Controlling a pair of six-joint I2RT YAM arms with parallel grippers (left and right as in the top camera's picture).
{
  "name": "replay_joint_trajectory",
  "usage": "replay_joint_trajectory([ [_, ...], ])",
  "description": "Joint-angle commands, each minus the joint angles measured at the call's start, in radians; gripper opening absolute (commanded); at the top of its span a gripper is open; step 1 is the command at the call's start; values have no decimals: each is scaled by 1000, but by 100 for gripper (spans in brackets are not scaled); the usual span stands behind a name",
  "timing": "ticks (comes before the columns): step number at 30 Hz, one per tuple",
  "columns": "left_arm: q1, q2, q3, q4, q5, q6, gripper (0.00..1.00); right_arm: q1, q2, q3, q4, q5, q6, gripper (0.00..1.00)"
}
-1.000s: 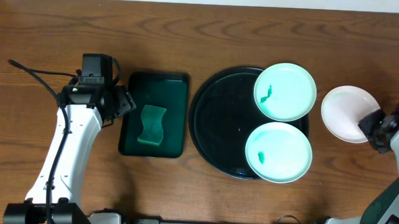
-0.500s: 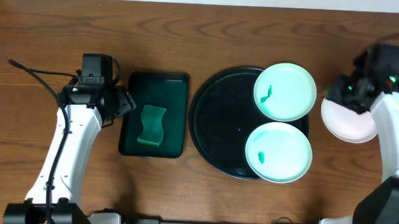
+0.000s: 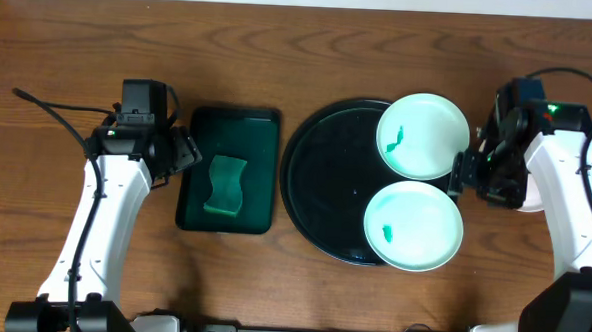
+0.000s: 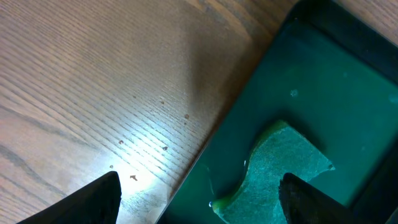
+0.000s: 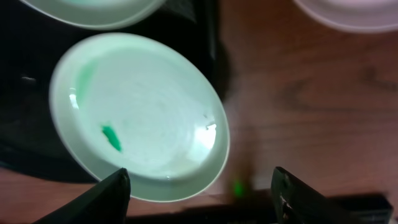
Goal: Clean dirty plates on tray and stack at the side
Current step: 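Release the white plate and move the right gripper to the lower pale green plate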
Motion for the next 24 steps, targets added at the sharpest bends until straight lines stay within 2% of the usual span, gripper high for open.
replay_joint_trajectory([
  [1,2,-2,13,-3,-13,-1,82,4,-11,-82,6,42,42,71],
  [5,2,-2,13,-3,-13,-1,82,3,-11,-177,63,97,83,69],
  [8,2,-2,13,-3,-13,-1,82,3,-11,-219,111,89,88,63],
  [11,2,-2,13,-3,-13,-1,82,3,-11,-255,163,90,88,46],
  [13,2,-2,13,-3,-13,-1,82,4,-11,-282,197,78,96,39],
  [18,2,-2,13,-3,-13,-1,82,4,-11,-348,259,33,106,36],
  [19,2,-2,13,-3,-13,-1,82,4,-11,-358,274,20,106,33],
  [21,2,-2,13,-3,-13,-1,82,4,-11,-362,278,-6,106,9],
  [22,2,-2,13,-3,-13,-1,82,4,-11,-362,282,-28,106,1],
  [24,2,-2,13,-3,-13,-1,82,4,-11,-362,289,-101,105,1],
])
